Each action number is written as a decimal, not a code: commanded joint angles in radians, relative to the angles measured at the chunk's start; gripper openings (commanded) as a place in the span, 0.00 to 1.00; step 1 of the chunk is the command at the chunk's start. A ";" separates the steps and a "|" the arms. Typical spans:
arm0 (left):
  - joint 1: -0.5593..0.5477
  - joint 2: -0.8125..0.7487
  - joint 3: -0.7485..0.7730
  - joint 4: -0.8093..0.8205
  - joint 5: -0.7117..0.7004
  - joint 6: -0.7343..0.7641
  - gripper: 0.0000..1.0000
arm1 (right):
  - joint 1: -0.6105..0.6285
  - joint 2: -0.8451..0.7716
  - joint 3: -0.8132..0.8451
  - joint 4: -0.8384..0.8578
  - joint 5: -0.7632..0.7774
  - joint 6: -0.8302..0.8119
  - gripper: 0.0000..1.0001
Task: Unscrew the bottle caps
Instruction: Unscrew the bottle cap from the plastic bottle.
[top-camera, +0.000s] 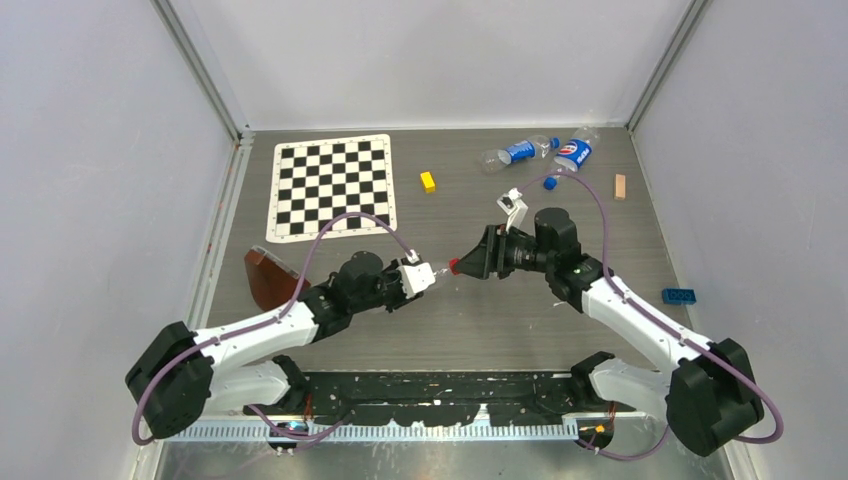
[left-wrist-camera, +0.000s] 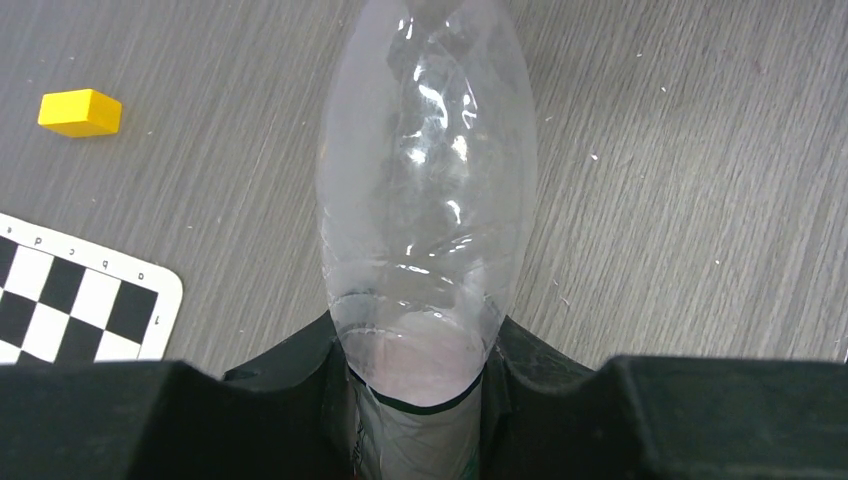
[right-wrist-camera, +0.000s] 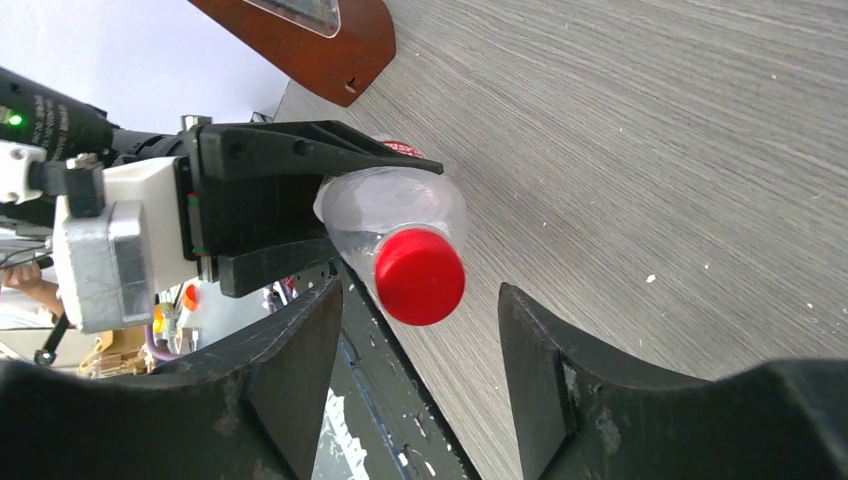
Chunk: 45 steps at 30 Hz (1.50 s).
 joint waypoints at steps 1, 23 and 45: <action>-0.006 -0.033 -0.004 0.073 -0.026 0.028 0.00 | 0.004 0.032 0.045 0.070 -0.004 0.067 0.62; 0.010 -0.071 -0.020 0.021 0.014 0.000 0.00 | 0.004 0.151 -0.023 0.215 -0.203 -0.041 0.02; 0.124 0.025 0.081 -0.058 0.302 -0.083 0.04 | 0.009 0.066 -0.003 0.101 -0.122 -0.086 0.53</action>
